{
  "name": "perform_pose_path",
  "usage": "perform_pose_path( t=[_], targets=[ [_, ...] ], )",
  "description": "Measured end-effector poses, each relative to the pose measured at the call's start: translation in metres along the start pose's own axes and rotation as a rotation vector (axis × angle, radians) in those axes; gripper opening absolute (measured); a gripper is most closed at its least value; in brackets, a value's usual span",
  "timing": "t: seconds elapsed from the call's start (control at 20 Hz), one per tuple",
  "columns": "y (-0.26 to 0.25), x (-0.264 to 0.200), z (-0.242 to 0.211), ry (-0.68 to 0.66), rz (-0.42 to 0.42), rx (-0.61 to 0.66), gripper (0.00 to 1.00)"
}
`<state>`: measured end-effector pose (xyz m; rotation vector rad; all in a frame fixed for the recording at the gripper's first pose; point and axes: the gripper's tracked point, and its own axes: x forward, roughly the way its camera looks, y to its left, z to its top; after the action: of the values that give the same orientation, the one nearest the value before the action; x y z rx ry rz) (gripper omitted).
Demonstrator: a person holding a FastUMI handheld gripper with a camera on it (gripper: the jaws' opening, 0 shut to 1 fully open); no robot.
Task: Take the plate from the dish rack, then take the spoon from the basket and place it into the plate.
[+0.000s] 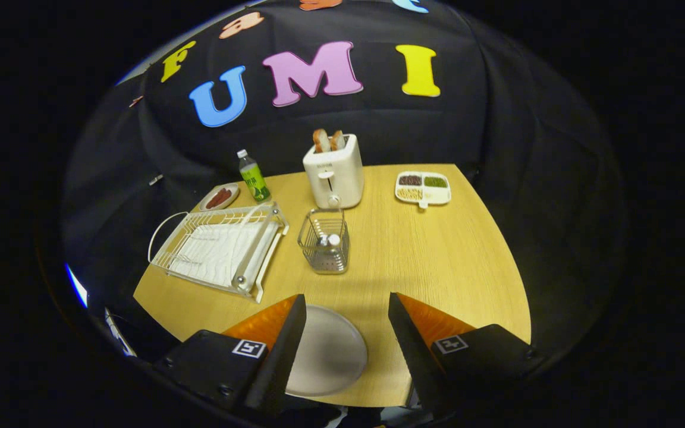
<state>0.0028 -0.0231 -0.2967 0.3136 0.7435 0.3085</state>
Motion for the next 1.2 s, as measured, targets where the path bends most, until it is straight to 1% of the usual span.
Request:
perform_pose_path(
  t=[0.15,0.25,0.55,0.7,0.85,0.95,1.05,1.2],
  targets=[
    [0.003,0.007,0.037,-0.047,0.044,-0.070,0.87],
    [0.003,0.018,0.046,-0.045,0.070,-0.114,0.87],
    [-0.003,0.064,0.039,0.026,0.115,-0.184,0.85],
    [-0.008,0.083,0.032,0.058,0.104,-0.211,0.84],
    [-0.002,0.101,0.021,0.095,0.109,-0.186,0.82],
    [0.001,0.113,0.015,0.113,0.111,-0.198,0.74],
    [0.001,0.124,0.008,0.133,0.091,-0.213,0.65],
    [0.006,0.134,-0.006,0.189,0.075,-0.165,0.35]
  ],
)
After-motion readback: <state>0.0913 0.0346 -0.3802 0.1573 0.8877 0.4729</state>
